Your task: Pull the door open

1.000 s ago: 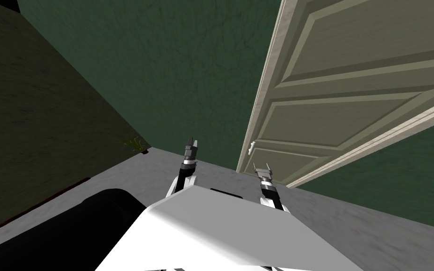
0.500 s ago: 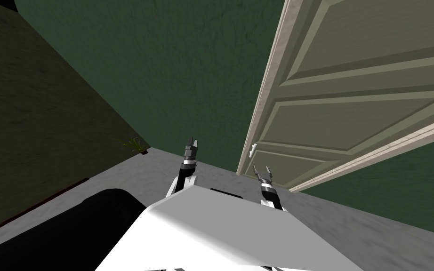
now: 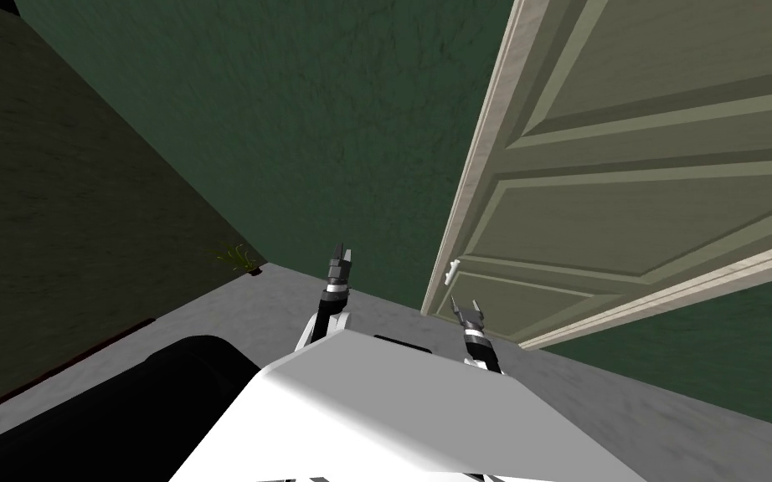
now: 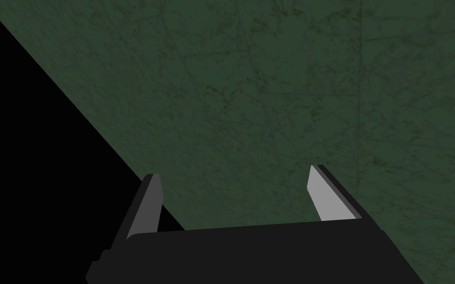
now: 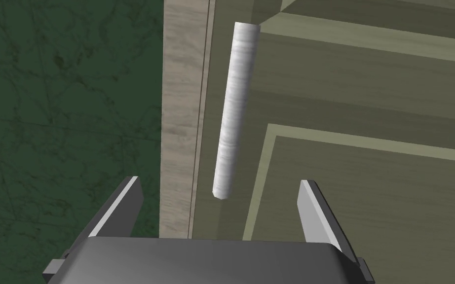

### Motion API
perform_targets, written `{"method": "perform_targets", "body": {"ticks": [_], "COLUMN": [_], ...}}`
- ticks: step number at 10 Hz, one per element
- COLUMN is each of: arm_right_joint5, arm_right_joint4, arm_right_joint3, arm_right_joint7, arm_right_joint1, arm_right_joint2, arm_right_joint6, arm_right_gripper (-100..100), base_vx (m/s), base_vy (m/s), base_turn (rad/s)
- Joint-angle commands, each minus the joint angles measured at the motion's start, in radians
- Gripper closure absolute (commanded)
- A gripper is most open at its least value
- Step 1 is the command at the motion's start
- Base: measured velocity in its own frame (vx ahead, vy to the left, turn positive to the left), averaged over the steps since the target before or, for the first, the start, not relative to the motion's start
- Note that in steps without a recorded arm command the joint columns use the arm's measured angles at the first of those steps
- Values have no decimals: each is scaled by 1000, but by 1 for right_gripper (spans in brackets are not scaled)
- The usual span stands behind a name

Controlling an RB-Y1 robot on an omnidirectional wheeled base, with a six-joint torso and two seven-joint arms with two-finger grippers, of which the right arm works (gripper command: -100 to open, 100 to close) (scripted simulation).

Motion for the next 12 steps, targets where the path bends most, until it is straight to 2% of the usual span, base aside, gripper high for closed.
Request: {"method": "perform_targets", "body": {"ticks": [1, 6, 7, 10, 12], "arm_right_joint5": [-4, -15, -13, -31, -43], "arm_right_joint4": [20, 105, 96, 130, 151], "arm_right_joint3": [-1, -3, -2, -26, -41], "arm_right_joint7": [-34, -128, -114, -145, -163], "arm_right_joint1": [-3, -23, -21, -17, -14], "arm_right_joint2": [-3, -8, -8, -43, -65], "arm_right_joint6": [-3, -16, -17, -40, -55], "arm_right_gripper": [-100, -100, -100, -100, -100], "base_vx": [89, 101, 45, 180, 223], "base_vy": [-11, -16, -13, 49, -16], "base_turn": [13, 12, 6, 122, 123]}}
